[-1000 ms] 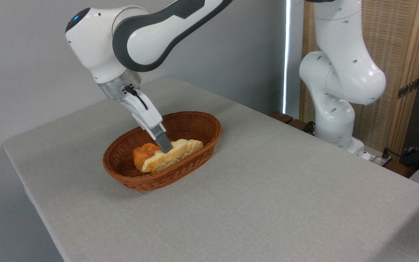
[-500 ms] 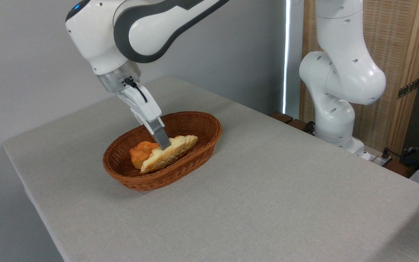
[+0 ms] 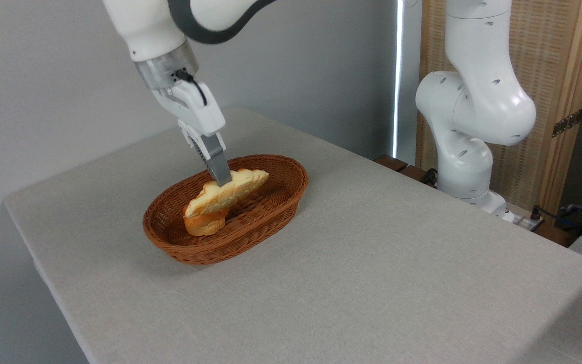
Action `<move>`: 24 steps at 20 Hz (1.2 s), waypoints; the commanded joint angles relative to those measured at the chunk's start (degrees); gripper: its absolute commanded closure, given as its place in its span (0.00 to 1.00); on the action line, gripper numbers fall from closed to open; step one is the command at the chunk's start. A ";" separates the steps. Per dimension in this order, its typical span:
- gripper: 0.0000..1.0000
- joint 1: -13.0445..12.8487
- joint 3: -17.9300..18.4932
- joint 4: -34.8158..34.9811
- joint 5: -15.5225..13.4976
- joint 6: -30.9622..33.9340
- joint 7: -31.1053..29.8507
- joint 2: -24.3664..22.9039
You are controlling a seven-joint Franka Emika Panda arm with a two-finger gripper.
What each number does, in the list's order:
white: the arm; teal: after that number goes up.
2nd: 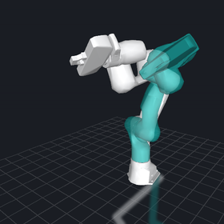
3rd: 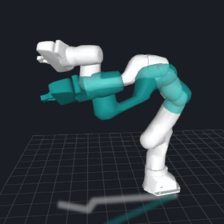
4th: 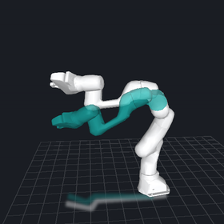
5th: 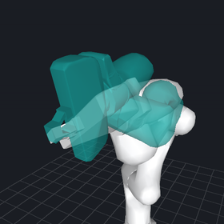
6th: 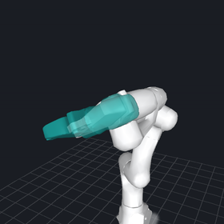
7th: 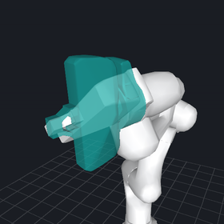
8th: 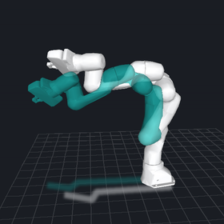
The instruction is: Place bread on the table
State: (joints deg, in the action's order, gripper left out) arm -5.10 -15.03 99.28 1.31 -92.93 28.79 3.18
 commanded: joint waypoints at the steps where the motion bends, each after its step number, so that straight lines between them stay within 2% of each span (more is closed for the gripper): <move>1: 1.00 -0.18 4.74 0.13 -0.61 1.17 1.52 -3.09; 5: 1.00 -0.18 10.01 0.13 -0.08 1.52 5.65 -3.09; 10: 0.99 -0.18 16.43 0.30 0.53 3.01 15.84 -3.01; 11: 0.91 -0.18 17.40 0.30 0.62 3.89 17.69 -3.01; 13: 0.26 -0.18 17.84 0.30 0.71 3.99 18.32 -2.92; 15: 0.08 -0.09 17.93 0.39 0.80 3.98 18.32 -2.66; 16: 0.01 -0.09 17.93 0.39 0.80 3.98 18.32 -2.57; 24: 0.00 -0.09 17.93 0.48 0.80 3.98 18.32 -2.48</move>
State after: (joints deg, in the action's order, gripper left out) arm -4.77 2.51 99.87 1.44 -90.16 46.53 0.92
